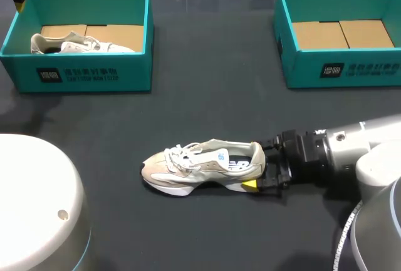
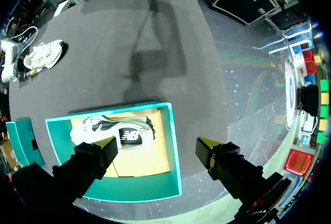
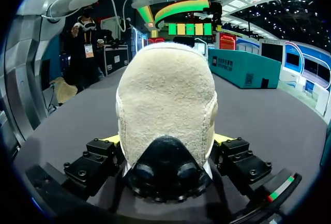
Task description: Take the shoe out of the shoebox, open the shoe tongue, remove and reinsert the insole, then place the shoe into the shoebox
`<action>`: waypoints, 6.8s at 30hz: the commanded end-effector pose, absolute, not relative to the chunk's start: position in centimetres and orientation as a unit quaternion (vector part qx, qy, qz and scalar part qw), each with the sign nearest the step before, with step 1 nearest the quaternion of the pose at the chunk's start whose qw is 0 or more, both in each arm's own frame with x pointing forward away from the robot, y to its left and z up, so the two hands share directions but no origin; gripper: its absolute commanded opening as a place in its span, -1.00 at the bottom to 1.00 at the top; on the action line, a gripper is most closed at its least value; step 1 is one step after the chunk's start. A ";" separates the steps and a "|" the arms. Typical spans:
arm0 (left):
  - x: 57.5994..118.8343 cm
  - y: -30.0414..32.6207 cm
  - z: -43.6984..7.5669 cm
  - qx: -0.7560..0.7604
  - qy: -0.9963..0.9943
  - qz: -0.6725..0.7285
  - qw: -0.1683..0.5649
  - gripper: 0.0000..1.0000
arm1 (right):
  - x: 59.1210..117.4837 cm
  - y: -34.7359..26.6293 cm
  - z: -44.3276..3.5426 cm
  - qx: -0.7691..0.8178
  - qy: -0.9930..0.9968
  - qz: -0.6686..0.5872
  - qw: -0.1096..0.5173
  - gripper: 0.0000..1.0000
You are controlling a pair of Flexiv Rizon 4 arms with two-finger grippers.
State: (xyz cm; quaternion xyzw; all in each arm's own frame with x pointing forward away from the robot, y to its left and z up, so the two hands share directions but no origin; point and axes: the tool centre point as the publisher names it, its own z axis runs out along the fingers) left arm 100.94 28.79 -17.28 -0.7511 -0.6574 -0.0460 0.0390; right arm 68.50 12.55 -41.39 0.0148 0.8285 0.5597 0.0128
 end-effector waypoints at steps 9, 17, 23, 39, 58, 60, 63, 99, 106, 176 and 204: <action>100.9 28.8 -17.2 -0.751 -0.657 -0.047 0.039 1.00 | 68.8 12.9 -41.7 0.012 0.830 0.557 0.011 -0.74; 100.9 28.8 -17.2 -0.751 -0.657 -0.047 0.039 1.00 | 68.8 13.0 -41.7 0.013 0.832 0.555 0.013 -1.00; 100.9 28.8 -17.2 -0.751 -0.657 -0.047 0.039 1.00 | 68.9 12.9 -41.7 0.021 0.828 0.560 0.017 -1.00; 96.7 25.7 -18.1 -0.598 -0.796 0.075 0.059 1.00 | 68.9 12.9 -41.7 0.021 0.828 0.560 0.017 -1.00; 94.2 21.4 -17.8 -0.510 -0.855 0.031 0.087 1.00 | 68.9 12.9 -41.7 0.021 0.828 0.560 0.017 -1.00; 92.6 19.7 -17.9 -0.479 -0.874 -0.009 0.079 1.00 | 68.9 12.9 -41.7 0.021 0.828 0.560 0.017 -1.00; 90.7 17.8 -18.1 -0.405 -0.912 -0.048 0.038 1.00 | 68.9 12.9 -41.7 0.021 0.828 0.560 0.017 -1.00; 81.5 8.6 -19.4 -0.090 -0.991 -0.007 0.094 1.00 | 68.9 12.9 -41.7 0.021 0.828 0.560 0.017 -1.00; 79.3 5.7 -19.6 0.041 -0.995 -0.003 0.090 1.00 | 68.9 12.9 -41.7 0.021 0.828 0.560 0.017 -1.00; 66.0 -12.4 -24.5 0.579 -0.812 -0.054 0.040 1.00 | 68.9 12.9 -41.7 0.021 0.828 0.560 0.017 -1.00; 66.6 -19.1 -28.0 0.688 -0.721 -0.074 -0.019 1.00 | 68.9 12.9 -41.7 0.021 0.828 0.560 0.017 -1.00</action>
